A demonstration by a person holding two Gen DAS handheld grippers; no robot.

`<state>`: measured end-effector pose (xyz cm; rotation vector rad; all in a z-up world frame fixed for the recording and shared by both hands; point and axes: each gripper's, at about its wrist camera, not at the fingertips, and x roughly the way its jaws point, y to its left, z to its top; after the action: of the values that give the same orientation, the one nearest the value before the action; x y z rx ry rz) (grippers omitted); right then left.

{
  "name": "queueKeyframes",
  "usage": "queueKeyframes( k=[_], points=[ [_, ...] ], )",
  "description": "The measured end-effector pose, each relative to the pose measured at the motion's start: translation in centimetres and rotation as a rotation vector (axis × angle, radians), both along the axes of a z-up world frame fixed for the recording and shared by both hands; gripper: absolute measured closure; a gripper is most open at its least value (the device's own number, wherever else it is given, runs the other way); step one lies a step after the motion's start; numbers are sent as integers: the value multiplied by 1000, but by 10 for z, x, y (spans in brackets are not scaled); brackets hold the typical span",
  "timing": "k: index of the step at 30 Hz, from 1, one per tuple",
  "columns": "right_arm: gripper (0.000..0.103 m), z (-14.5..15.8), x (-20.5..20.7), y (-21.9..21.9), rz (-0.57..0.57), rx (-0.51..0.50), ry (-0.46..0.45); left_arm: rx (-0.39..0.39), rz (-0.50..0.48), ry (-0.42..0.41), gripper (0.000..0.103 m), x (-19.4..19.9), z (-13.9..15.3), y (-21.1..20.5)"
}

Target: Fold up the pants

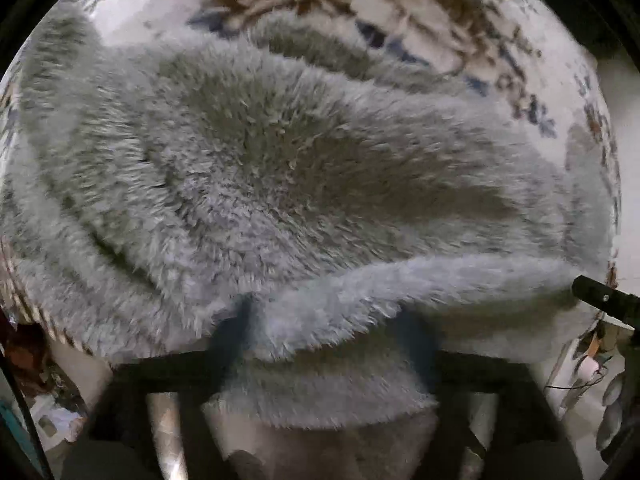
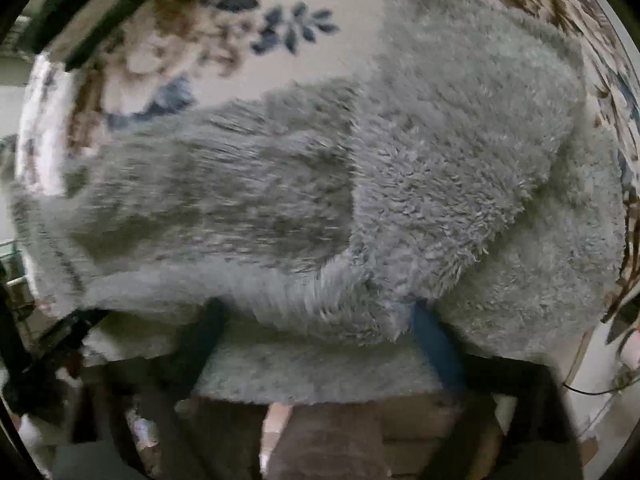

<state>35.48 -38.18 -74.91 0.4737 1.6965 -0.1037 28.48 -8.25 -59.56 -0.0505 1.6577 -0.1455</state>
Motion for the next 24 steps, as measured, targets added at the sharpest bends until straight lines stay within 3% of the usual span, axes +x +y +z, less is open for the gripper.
queueKeyframes(
  k=[4,7,10,13,14,15,16,17,20,24],
  points=[
    [5,34,-2,-11,-67,17,-39,15,26,-56,6,-13,25,6],
    [5,44,14,-38,-167,-40,-61,113,47,-134,6,-9,41,1],
    [5,28,45,-69,-237,-119,-58,216,36,-194,6,1,44,-25],
    [6,-12,81,-84,-242,-200,-14,252,30,-214,6,17,38,-31],
    [10,-25,91,-86,-221,-217,5,262,18,-221,6,22,36,-33],
    [41,-38,97,-84,-170,-244,39,268,11,-228,6,19,41,-28],
    [85,-43,98,-85,-142,-274,62,273,4,-239,6,21,41,-30],
    [87,-41,93,-89,-146,-291,58,270,-1,-248,6,24,40,-36],
    [90,-2,47,-121,-316,-243,-62,230,12,-245,6,22,41,-49],
    [90,48,-51,-170,-575,-276,-114,178,-6,-204,6,8,34,-73]
  ],
)
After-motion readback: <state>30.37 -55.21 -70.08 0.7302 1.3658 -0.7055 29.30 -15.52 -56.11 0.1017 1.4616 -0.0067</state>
